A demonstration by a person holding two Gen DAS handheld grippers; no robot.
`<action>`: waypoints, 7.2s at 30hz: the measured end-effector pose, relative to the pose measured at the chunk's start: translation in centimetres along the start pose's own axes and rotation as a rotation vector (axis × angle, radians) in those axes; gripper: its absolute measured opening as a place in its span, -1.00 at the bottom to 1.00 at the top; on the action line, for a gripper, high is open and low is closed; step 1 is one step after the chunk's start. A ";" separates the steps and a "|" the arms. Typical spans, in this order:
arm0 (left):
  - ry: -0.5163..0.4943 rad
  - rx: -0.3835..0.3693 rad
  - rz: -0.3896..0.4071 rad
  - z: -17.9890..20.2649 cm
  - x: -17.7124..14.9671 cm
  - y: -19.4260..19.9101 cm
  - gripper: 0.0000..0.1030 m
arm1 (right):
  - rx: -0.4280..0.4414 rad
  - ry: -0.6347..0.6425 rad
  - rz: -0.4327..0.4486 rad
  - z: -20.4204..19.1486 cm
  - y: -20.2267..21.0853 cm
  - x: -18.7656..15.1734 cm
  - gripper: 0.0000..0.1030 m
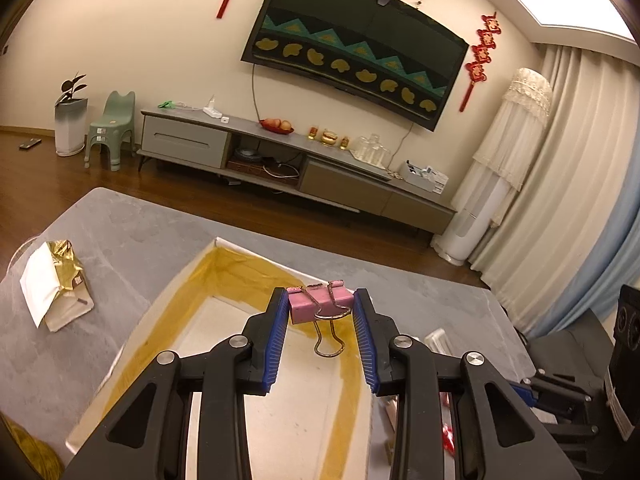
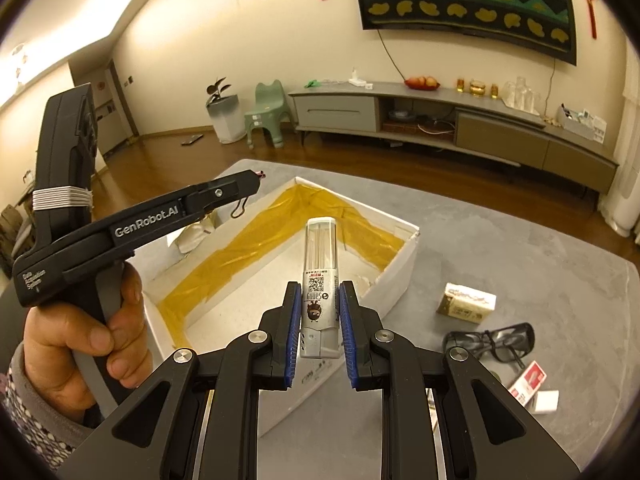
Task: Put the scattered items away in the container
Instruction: 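Carry the clip and tube over the white box with both tools, then open both tools to drop the clip and tube into the box, then move both tools back toward the remaining items on the table, then grasp the gold tin with the left tool while the right tool grasps the red figure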
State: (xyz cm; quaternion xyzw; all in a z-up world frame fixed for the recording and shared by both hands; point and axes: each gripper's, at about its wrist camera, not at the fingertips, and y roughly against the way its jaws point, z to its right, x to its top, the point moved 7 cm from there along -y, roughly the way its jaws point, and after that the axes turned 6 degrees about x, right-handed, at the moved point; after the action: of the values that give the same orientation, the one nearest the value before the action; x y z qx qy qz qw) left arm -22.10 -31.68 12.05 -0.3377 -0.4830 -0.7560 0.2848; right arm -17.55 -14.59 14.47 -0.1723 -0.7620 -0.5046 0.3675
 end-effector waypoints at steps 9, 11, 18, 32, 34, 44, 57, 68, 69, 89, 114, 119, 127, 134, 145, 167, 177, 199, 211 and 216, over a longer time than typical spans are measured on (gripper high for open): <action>0.048 0.034 -0.043 -2.4 0.7 -3.9 -0.34 | 0.037 -0.041 -0.044 0.8 -4.1 1.8 -0.61; 0.056 0.042 -0.054 -3.1 0.8 -4.8 -0.34 | 0.046 -0.052 -0.059 1.1 -5.2 2.1 -0.61; 0.105 0.062 -0.088 -5.3 1.5 -7.4 -0.34 | 0.044 -0.077 -0.109 2.4 -9.1 3.1 -0.61; 0.161 0.131 -0.149 -7.5 0.4 -11.9 -0.30 | -0.017 -0.056 -0.186 5.1 -15.8 3.5 -0.56; 0.171 0.129 -0.150 -7.8 0.2 -12.2 -0.14 | -0.030 -0.064 -0.186 5.5 -16.2 3.3 -0.52; 0.177 0.103 -0.151 -7.9 0.2 -11.6 -0.13 | 0.035 -0.054 -0.130 4.9 -12.8 1.6 -0.52; 0.052 0.091 -0.163 -4.3 -0.9 -9.8 -0.13 | 0.199 0.003 -0.028 1.5 -5.1 -2.8 -0.50; -0.066 0.096 -0.172 -0.8 -2.8 -5.9 -0.13 | 0.292 -0.102 -0.030 1.0 -4.5 -4.8 -0.50; -0.078 0.096 -0.168 -0.3 -2.8 -5.5 -0.11 | 0.296 -0.111 -0.026 1.0 -4.2 -4.7 -0.50; -0.306 0.013 -0.142 10.2 -7.5 0.7 0.15 | 0.188 -0.241 0.040 5.4 5.3 -8.4 -0.48; -0.484 0.067 -0.263 15.7 -19.1 -3.9 0.25 | 0.063 -0.361 -0.012 12.7 6.0 -15.0 -0.40; -0.465 0.107 -0.286 14.1 -19.6 -5.5 0.25 | 0.075 -0.354 -0.064 12.9 3.3 -16.4 -0.37; -0.423 0.106 -0.288 12.6 -20.4 -7.8 0.37 | 0.101 -0.320 -0.095 12.2 0.2 -16.1 -0.37; -0.406 0.073 -0.282 12.2 -20.2 -8.2 0.39 | 0.062 -0.286 -0.132 12.5 -2.6 -16.6 -0.37; -0.385 0.005 -0.245 12.0 -18.6 -5.4 0.39 | -0.083 -0.245 -0.154 14.4 -1.6 -18.1 -0.31; -0.565 0.018 -0.305 17.2 -23.4 -7.3 0.54 | -0.138 -0.234 -0.206 17.9 0.2 -21.9 -0.29; -0.521 -0.158 -0.283 19.4 -23.4 -5.0 0.54 | -0.168 -0.237 -0.221 19.2 1.0 -22.6 -0.29; -0.452 -0.369 -0.309 21.3 -23.4 -5.1 0.55 | -0.158 -0.237 -0.212 18.8 1.9 -22.5 -0.29; -0.699 -0.198 -0.218 22.1 -23.9 -9.6 0.55 | -0.163 -0.223 -0.245 19.0 1.1 -23.4 -0.28; -0.727 -0.206 -0.233 23.0 -24.5 -10.5 0.28 | -0.179 -0.151 -0.247 18.7 1.2 -23.8 -0.28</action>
State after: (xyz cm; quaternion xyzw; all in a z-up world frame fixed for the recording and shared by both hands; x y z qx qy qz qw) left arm -9.68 -4.01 -5.79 -0.5532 -0.5089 -0.6589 -0.0279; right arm -8.06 5.24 -6.30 -0.1471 -0.7548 -0.5974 0.2276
